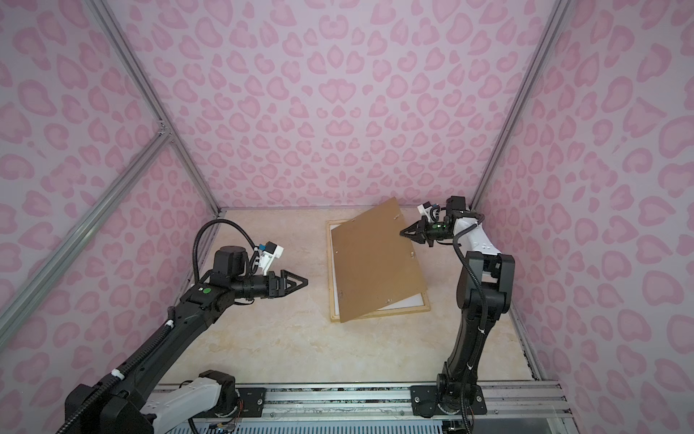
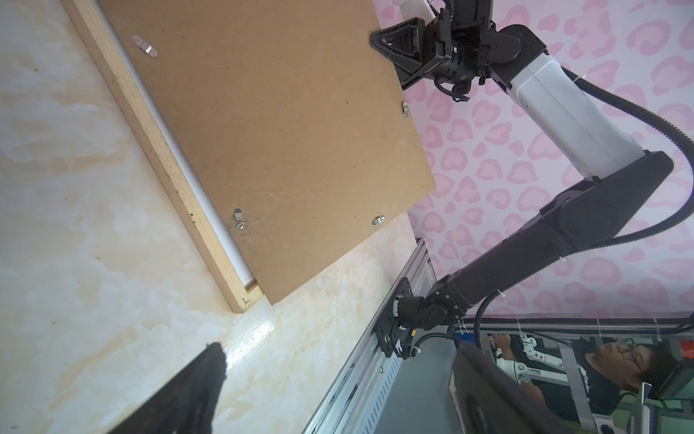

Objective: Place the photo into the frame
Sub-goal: 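Tilt the backing up with the right gripper while the left gripper releases and withdraws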

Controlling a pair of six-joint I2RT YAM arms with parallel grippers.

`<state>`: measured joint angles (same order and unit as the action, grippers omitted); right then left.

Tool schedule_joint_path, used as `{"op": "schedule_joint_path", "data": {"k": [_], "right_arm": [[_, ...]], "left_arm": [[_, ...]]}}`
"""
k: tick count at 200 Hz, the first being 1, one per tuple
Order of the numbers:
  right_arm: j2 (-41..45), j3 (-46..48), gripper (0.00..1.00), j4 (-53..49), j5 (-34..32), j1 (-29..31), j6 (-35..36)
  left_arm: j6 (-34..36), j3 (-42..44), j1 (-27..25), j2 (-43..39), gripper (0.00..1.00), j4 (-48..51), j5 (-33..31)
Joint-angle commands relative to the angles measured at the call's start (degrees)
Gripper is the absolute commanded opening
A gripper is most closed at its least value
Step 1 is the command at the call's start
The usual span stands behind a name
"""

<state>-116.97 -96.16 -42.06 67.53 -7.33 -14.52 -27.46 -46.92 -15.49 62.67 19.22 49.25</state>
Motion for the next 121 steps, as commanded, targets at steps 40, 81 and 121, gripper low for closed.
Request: {"op": "schedule_joint_path", "data": {"k": [40, 81, 121], "right_arm": [[-3.38, -2.81, 0.0, 6.6, 3.7, 0.65, -7.04], [-5.32, -4.76, 0.0, 6.14, 3.66, 0.74, -6.71], [-7.15, -5.98, 0.0, 1.88, 3.39, 0.91, -2.99]], "left_arm": [[-0.22, 0.25, -0.05, 0.86, 0.97, -2.07, 0.69], [-0.05, 0.08, -0.06, 1.38, 0.97, -2.0, 1.03], [-0.22, -0.1, 0.1, 2.01, 0.97, -1.95, 0.95]]}}
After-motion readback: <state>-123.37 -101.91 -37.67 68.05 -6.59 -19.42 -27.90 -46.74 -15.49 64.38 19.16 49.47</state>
